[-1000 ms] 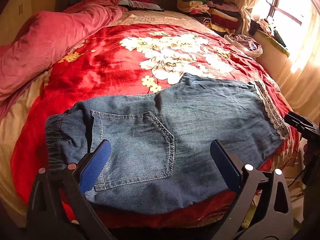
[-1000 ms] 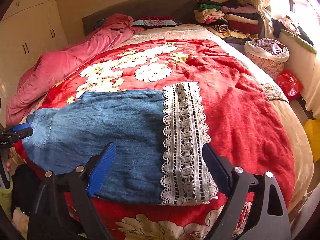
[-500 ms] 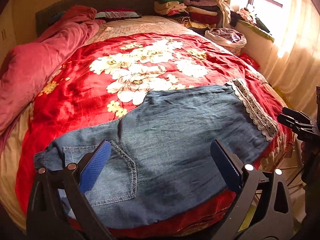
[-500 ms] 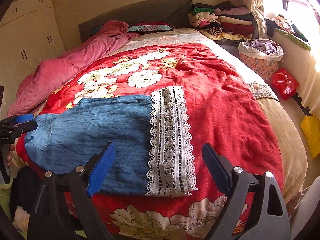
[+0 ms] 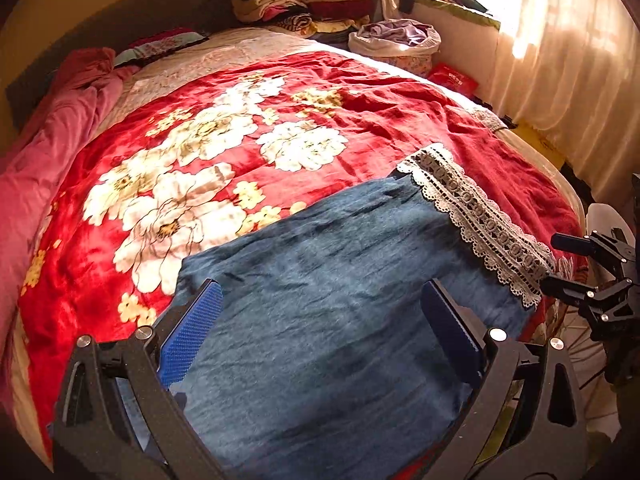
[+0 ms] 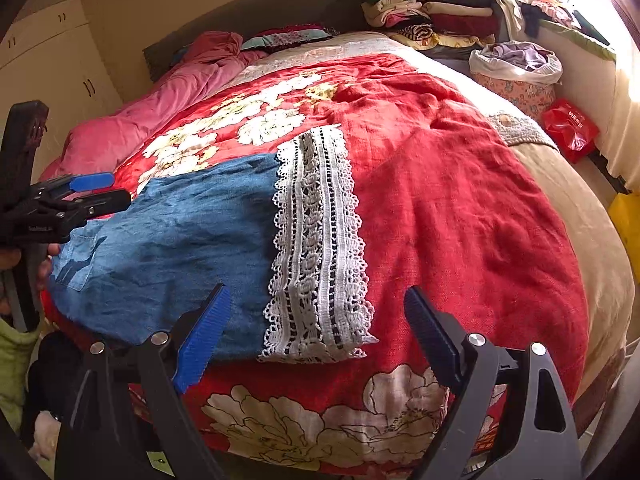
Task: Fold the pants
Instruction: 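Grasp the lace hem end with the left gripper while the right gripper grasps the lace hem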
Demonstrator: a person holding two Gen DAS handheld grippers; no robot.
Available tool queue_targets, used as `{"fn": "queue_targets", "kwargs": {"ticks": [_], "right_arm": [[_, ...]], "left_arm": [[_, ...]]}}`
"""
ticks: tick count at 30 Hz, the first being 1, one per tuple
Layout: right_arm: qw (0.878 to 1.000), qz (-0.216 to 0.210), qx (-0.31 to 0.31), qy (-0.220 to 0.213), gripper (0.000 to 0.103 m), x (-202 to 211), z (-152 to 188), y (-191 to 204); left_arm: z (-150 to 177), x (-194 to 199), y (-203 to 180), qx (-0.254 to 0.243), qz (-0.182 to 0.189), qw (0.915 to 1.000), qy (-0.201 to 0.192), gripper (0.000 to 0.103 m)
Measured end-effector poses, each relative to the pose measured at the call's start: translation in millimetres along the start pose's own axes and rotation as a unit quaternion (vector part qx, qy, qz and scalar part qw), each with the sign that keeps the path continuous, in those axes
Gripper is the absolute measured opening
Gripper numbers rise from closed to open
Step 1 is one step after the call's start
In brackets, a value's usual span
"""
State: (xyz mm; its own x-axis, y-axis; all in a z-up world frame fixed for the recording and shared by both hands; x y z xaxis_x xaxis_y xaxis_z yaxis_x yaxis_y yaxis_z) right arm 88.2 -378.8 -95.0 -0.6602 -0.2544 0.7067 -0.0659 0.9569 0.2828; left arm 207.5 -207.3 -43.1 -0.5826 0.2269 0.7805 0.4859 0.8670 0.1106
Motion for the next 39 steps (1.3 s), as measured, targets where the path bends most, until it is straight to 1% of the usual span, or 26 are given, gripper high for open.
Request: {"fn": "queue_targets", "kwargs": {"ticks": [4,12,18,20,22,23,24,25,27,29,31,32,33,38,39], "right_arm": [[1.000,-0.007,-0.009,0.007,0.087,-8.3,2.3,-1.9],[1.000,-0.013,-0.015,0.016,0.087,-22.9,1.3,-4.0],[1.000,-0.017,-0.017,0.020,0.087,-31.1,2.0,-4.5],[0.999,-0.032,-0.022,0.021,0.085,-33.5,3.4,-2.2],[0.999,-0.037,-0.024,0.022,0.079,-35.2,4.3,-1.3],[0.999,-0.038,-0.024,0.022,0.077,-35.6,4.3,-1.5],[0.999,-0.039,-0.025,0.021,0.070,-35.4,3.9,-1.9],[0.999,-0.041,-0.027,0.021,0.062,-34.6,3.8,-1.8],[0.998,-0.046,-0.027,0.020,0.058,-33.3,2.7,-1.1],[0.998,-0.051,-0.026,0.019,0.056,-33.1,1.8,0.5],[0.998,-0.055,-0.025,0.017,0.056,-34.6,1.8,2.8],[0.998,-0.057,-0.025,0.018,0.056,-36.3,1.8,3.9],[0.998,-0.057,-0.024,0.019,0.056,-38.7,1.6,4.7],[0.998,-0.050,-0.022,0.021,0.056,-49.3,0.9,4.1],[0.998,-0.049,-0.020,0.020,0.054,-49.5,0.2,5.4]], "left_arm": [[-14.4,-22.9,-17.8,-0.021,0.023,0.9995,0.008,0.093],[-42.2,-64.1,-35.0,-0.044,0.049,0.9977,0.018,0.093],[-64.1,-90.1,-49.3,-0.059,0.089,0.9940,0.026,0.093],[-67.5,-99.8,-53.2,-0.060,0.102,0.9923,0.037,0.093],[-68.1,-109.6,-54.9,-0.058,0.110,0.9910,0.048,0.093],[-68.1,-113.4,-55.4,-0.055,0.116,0.9904,0.051,0.091],[-67.6,-116.6,-56.6,-0.053,0.126,0.9890,0.055,0.089],[-66.6,-118.5,-58.1,-0.051,0.137,0.9875,0.059,0.085],[-64.5,-121.9,-61.6,-0.052,0.151,0.9851,0.064,0.076],[-61.8,-121.9,-68.0,-0.055,0.172,0.9813,0.066,0.060],[-59.1,-121.0,-73.4,-0.061,0.182,0.9790,0.068,0.051],[-57.8,-119.5,-75.7,-0.062,0.190,0.9775,0.068,0.049],[-57.2,-119.0,-78.1,-0.064,0.195,0.9764,0.068,0.049],[-55.0,-122.5,-81.9,-0.074,0.192,0.9768,0.060,0.049],[-54.4,-123.3,-82.3,-0.073,0.191,0.9771,0.059,0.049]]}}
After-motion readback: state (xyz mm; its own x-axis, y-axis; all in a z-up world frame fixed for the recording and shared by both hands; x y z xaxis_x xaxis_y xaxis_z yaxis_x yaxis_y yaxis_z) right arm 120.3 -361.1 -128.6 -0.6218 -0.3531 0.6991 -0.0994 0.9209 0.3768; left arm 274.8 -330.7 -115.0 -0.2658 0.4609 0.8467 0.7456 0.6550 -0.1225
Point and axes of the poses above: each gripper's, at about its wrist camera, not at the fingertips, and x roughly against the way its jaws point, y to its left, z to its underside, the point moved 9 cm from there along -x, roughly the way its jaws point, and after that the axes turned 6 degrees about -z, right-handed, at the moved point
